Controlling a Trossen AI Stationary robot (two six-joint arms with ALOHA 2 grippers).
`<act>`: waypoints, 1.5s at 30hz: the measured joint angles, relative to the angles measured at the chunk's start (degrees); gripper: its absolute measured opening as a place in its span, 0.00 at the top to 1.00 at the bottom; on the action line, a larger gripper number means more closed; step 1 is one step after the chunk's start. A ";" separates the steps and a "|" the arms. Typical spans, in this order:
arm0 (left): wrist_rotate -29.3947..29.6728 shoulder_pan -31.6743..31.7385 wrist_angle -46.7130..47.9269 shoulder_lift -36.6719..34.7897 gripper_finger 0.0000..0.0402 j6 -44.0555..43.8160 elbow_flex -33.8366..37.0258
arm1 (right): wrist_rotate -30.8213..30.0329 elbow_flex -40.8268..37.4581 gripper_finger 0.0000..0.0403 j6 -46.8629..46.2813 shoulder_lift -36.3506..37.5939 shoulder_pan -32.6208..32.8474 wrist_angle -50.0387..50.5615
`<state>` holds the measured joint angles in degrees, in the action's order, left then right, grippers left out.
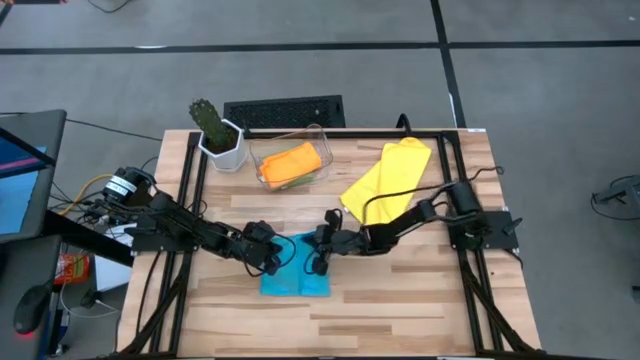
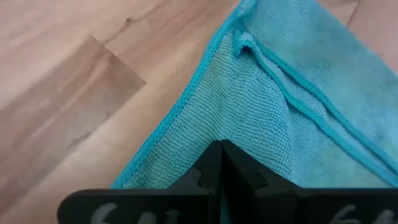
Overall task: Fold microfiber towels
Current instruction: Fold the blue microfiber cloth
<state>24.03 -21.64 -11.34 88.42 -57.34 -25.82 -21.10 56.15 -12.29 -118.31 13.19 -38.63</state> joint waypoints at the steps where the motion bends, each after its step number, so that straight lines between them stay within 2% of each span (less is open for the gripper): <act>1: -0.64 0.24 -0.12 -0.01 1.00 -0.63 0.00 | 0.03 0.11 0.94 0.20 1.73 0.58 -0.95; 4: -3.32 1.31 -0.22 -0.42 1.00 -2.99 -0.05 | 0.01 0.19 0.95 0.23 5.78 2.84 -1.02; 8: -5.48 3.08 -0.13 -0.87 1.00 -1.74 -0.07 | 0.04 0.14 0.94 -0.53 6.87 6.85 -0.16; 14: -5.76 6.19 0.07 -0.87 1.00 0.78 -0.09 | -1.20 1.52 0.95 -5.51 0.38 11.31 -0.21; 22: -8.66 9.25 -0.30 -0.87 1.00 3.86 -0.09 | -0.92 4.39 0.94 -13.76 -9.15 12.17 -0.35; 29: -11.86 10.09 0.34 -1.09 1.00 4.36 -0.77 | -1.26 4.78 0.95 -14.10 -8.76 12.44 -0.42; 35: -11.99 10.54 0.52 -1.14 1.00 5.73 -1.53 | -7.11 6.14 0.95 -7.15 -3.92 14.14 -1.85; 45: -13.66 11.68 1.10 -1.14 1.00 4.40 -1.53 | -5.95 11.08 0.96 -13.26 -14.61 15.09 -1.66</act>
<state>10.36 -9.96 -10.24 87.29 -52.94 -27.35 -27.05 67.23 -25.55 -132.92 28.28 -40.29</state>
